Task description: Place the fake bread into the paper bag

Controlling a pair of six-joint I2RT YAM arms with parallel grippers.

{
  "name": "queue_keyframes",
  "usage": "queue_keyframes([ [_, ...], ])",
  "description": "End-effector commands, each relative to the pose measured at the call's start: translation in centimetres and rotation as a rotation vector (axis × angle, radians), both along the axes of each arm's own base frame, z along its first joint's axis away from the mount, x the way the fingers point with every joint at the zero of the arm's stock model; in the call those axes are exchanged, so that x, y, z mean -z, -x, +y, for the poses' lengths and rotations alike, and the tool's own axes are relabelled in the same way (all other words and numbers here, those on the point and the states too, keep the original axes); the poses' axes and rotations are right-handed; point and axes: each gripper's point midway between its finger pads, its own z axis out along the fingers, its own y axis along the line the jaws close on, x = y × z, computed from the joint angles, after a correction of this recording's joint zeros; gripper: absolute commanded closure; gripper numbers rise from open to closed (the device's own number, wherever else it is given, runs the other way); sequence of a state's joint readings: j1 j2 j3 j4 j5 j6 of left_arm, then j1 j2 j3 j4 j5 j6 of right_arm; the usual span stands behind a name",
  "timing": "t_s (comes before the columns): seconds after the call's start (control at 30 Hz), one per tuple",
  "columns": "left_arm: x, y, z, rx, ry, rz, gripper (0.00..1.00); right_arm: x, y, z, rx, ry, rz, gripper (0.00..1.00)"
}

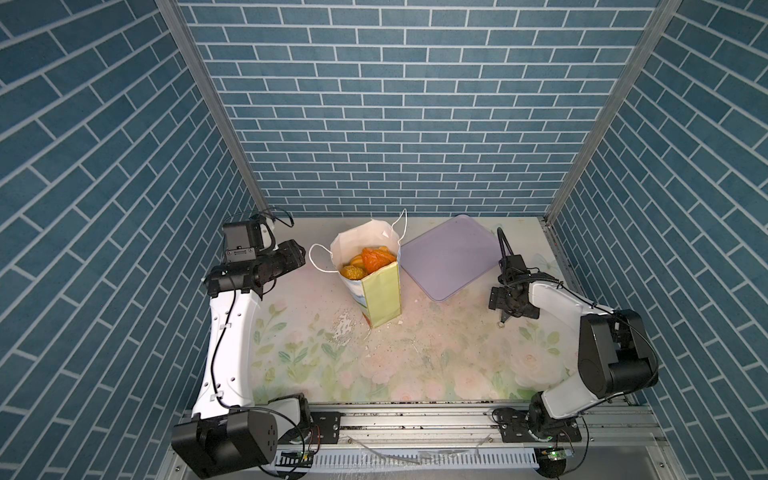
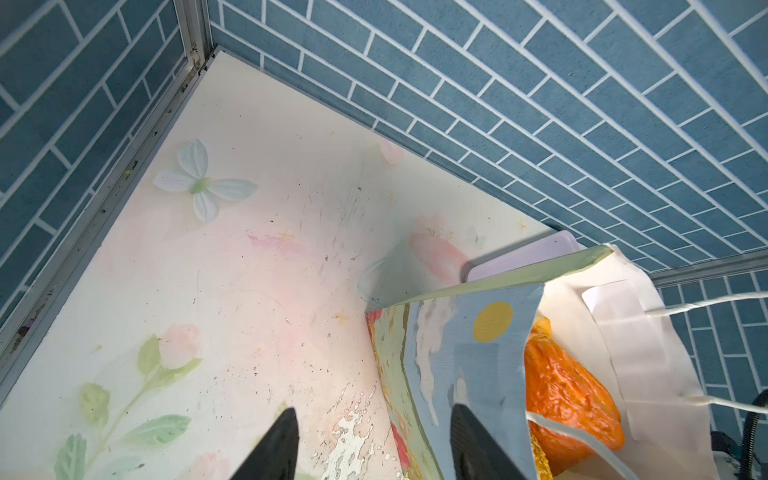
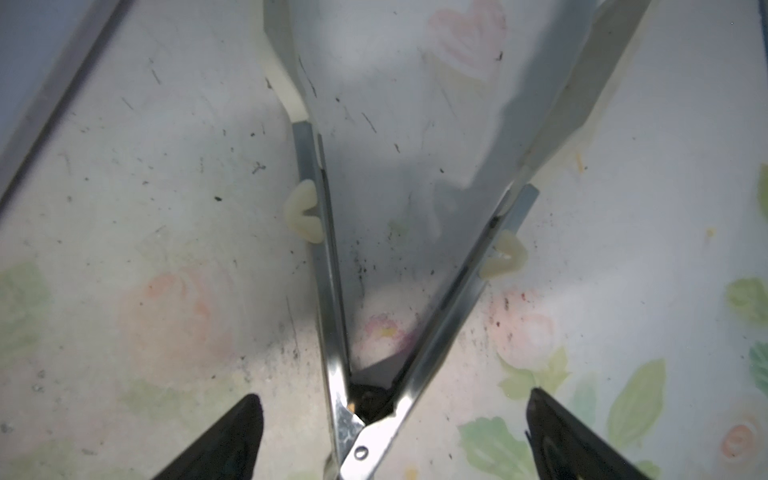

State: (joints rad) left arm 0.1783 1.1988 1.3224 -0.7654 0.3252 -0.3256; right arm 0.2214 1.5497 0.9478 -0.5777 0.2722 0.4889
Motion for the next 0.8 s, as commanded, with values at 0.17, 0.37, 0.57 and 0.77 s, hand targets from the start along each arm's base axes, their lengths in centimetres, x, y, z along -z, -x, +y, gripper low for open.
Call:
queue_keyframes([
  [0.17,5.2,0.1,3.0,-0.074,-0.168,0.012,0.40,-9.0,-3.2,-1.7,-0.034,0.081,-0.281,0.01],
  [0.37,11.3,0.0,5.8,-0.159,-0.360,-0.071,0.39,-10.7,-7.2,-3.4,-0.098,0.171,-0.631,0.01],
  [0.57,15.8,0.5,5.7,-0.169,-0.499,-0.224,0.37,-8.0,-8.9,-3.9,-0.166,0.112,-0.727,0.01],
  [0.77,16.8,-1.0,3.2,-0.094,-0.570,-0.338,0.35,-6.6,-8.8,-3.0,-0.231,0.071,-0.625,0.01],
])
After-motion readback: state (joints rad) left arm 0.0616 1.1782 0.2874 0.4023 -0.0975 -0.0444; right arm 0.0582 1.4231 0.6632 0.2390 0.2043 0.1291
